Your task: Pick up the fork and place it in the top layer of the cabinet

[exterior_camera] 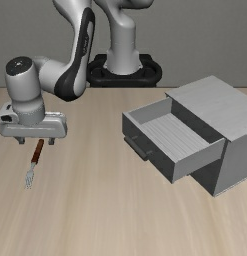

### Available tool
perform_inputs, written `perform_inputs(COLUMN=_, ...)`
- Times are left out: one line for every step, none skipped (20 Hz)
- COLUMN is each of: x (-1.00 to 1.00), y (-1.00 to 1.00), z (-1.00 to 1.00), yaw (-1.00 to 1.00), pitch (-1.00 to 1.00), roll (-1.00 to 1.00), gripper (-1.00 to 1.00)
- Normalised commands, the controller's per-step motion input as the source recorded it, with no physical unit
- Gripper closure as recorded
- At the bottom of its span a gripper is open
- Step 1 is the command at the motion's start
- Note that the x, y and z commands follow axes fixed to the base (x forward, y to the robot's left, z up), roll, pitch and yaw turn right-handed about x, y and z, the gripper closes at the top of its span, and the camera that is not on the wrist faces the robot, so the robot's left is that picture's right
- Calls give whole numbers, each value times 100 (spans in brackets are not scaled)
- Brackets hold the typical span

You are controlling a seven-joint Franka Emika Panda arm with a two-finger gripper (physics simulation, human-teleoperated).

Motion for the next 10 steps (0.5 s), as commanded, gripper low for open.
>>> perform_inputs(x=0, y=0, z=-100, yaw=0, pitch=0, roll=0, gripper=-100)
perform_inputs(x=0, y=0, z=-100, yaw=0, pitch=0, roll=0, gripper=-100)
perform_inputs(x=0, y=0, z=-100, yaw=0, pitch=0, roll=0, gripper=-100)
perform_inputs(x=0, y=0, z=-100, yaw=0, pitch=0, roll=0, gripper=-100)
perform_inputs(x=0, y=0, z=0, yaw=0, pitch=0, roll=0, gripper=100)
perform_inputs(x=0, y=0, z=0, yaw=0, pitch=0, roll=0, gripper=100)
perform_inputs(x=0, y=0, z=0, yaw=0, pitch=0, roll=0, gripper=100)
perform_inputs(x=0, y=0, z=0, yaw=0, pitch=0, roll=0, gripper=100)
perform_inputs(x=0, y=0, z=0, yaw=0, pitch=0, roll=0, gripper=100)
perform_inputs(x=0, y=0, z=0, yaw=0, pitch=0, roll=0, gripper=100)
